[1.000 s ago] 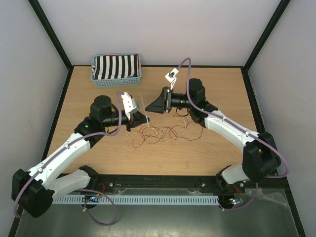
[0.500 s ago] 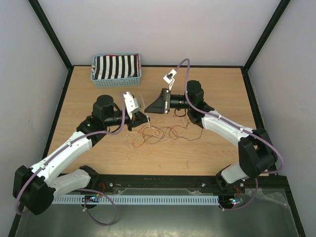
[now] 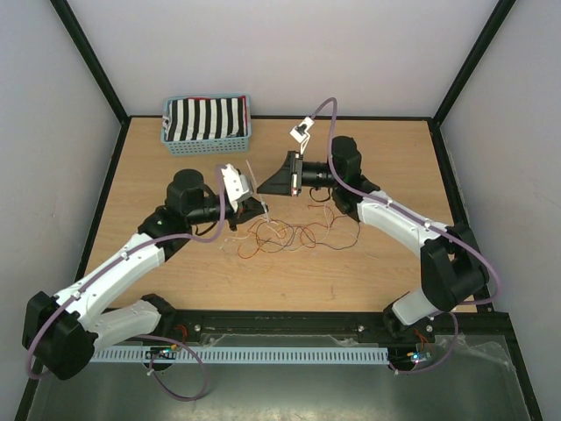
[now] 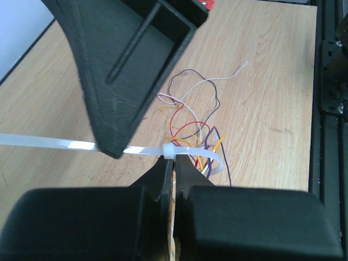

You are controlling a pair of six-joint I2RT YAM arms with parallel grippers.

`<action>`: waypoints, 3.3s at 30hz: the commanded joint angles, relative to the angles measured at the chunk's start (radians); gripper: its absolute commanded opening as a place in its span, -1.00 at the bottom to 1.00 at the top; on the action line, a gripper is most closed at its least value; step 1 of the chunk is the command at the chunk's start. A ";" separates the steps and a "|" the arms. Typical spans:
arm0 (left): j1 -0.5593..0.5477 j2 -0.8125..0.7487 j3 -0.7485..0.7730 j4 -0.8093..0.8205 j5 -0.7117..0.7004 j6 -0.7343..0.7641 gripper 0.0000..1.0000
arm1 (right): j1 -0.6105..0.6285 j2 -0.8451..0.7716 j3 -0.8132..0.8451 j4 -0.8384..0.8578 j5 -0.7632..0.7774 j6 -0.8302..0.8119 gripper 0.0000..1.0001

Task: Zip-tie the wires
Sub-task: Adjust the ribbon.

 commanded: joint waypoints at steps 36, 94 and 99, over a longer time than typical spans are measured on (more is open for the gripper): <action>0.043 -0.057 -0.009 -0.002 -0.182 -0.172 0.66 | -0.052 -0.061 -0.087 0.051 0.210 -0.091 -1.00; -0.008 0.239 -0.091 0.354 0.003 -0.364 -0.74 | -0.072 -0.054 0.034 0.120 0.335 -0.005 -1.00; -0.008 0.240 -0.105 0.363 0.006 -0.375 -0.74 | -0.078 -0.040 0.069 0.112 0.343 -0.008 -1.00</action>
